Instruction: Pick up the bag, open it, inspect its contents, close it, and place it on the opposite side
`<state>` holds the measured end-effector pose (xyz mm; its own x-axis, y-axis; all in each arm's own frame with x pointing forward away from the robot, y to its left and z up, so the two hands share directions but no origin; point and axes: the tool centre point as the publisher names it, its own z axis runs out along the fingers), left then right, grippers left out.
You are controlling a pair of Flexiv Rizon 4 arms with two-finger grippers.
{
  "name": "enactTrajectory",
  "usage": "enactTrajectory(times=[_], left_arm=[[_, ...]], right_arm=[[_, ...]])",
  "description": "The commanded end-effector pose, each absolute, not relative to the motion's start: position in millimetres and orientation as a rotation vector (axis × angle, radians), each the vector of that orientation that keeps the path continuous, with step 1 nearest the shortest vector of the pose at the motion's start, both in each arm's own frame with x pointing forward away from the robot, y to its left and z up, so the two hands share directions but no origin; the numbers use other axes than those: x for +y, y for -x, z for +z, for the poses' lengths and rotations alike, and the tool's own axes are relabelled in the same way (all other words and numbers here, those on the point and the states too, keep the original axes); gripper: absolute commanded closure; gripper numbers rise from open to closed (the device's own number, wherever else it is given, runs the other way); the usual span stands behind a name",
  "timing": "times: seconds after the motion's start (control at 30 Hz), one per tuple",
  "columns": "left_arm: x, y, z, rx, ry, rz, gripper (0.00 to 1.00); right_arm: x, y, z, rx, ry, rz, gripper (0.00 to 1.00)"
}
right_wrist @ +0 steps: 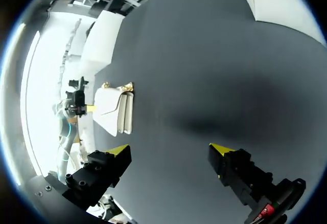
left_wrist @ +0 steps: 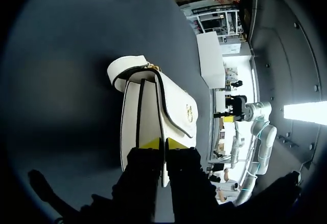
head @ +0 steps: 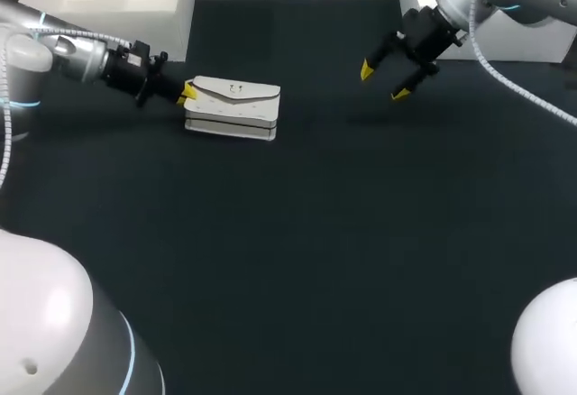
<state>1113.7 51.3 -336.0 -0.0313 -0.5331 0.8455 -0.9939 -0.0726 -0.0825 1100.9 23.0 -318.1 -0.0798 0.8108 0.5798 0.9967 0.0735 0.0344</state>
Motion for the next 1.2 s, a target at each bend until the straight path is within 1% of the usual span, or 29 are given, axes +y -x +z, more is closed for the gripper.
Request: enactTrajectory(times=[0.03,0.3,0.7,0.93,1.2], left_arm=[[85,-1108,-320,-1.638,-1.695,1.035,1.0],[125,-1111,-313,-1.725,-1.731,1.021,1.0],[173,-1121,-318,-1.776,-1.63,1.058,1.0],[206,-1133,-323,-1.784,-1.602,1.082,1.0],[237,-1141,-324,-1.793,-1.593,1.111,1.0]], right_arm=[[11,-1086,-301,-2.078,1.925,-0.599,0.0],[-30,-1095,-292,-2.157,2.029,-0.554,0.0],[-66,-1101,-282,-2.219,2.147,-0.569,0.0],[-78,-1103,-281,-2.24,2.203,-0.575,0.0],[-78,-1103,-281,-2.24,2.203,-0.575,0.0]])
